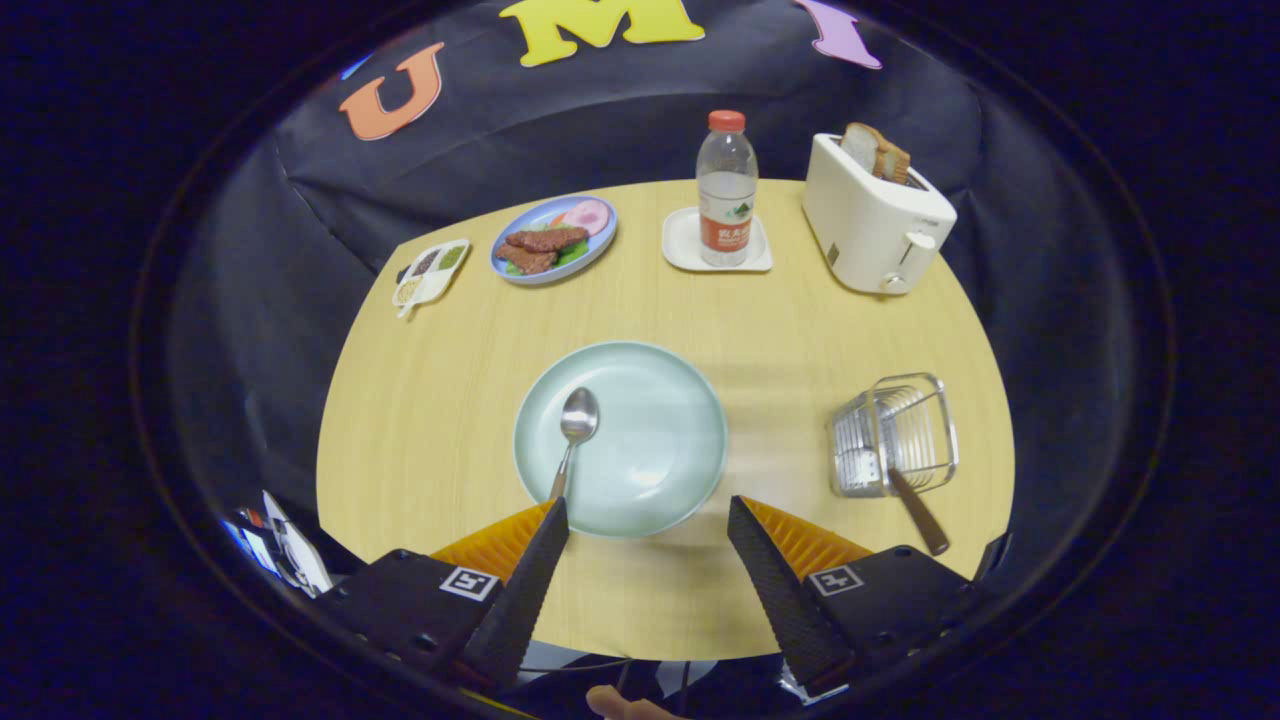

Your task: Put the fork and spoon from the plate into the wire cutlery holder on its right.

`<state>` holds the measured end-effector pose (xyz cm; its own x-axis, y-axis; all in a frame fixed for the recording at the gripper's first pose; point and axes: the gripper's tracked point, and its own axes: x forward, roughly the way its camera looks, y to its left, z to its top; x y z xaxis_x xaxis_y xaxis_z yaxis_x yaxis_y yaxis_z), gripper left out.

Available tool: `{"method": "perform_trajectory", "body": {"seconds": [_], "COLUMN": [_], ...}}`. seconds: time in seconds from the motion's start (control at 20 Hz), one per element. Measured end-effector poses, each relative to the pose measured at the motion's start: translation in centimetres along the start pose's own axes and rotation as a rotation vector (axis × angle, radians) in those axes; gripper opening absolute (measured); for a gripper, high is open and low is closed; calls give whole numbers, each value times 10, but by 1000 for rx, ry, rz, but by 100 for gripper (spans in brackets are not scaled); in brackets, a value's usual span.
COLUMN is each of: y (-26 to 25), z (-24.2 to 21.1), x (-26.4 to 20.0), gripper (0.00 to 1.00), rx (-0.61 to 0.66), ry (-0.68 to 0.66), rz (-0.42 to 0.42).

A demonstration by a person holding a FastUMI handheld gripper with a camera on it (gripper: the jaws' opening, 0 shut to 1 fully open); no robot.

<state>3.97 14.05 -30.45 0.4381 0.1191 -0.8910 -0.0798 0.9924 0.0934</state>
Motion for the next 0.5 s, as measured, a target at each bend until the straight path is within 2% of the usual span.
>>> {"method": "perform_trajectory", "body": {"seconds": [0.15,0.25,0.4,0.5], "y": [30,44,56,57], "z": [-18,-26,-22,-21], "x": [26,42,66,81], "gripper": [96,91,88,80], "rx": [40,80,137,140], "ry": [53,71,44,40], "rz": [-6,-12,-21,-47]}}
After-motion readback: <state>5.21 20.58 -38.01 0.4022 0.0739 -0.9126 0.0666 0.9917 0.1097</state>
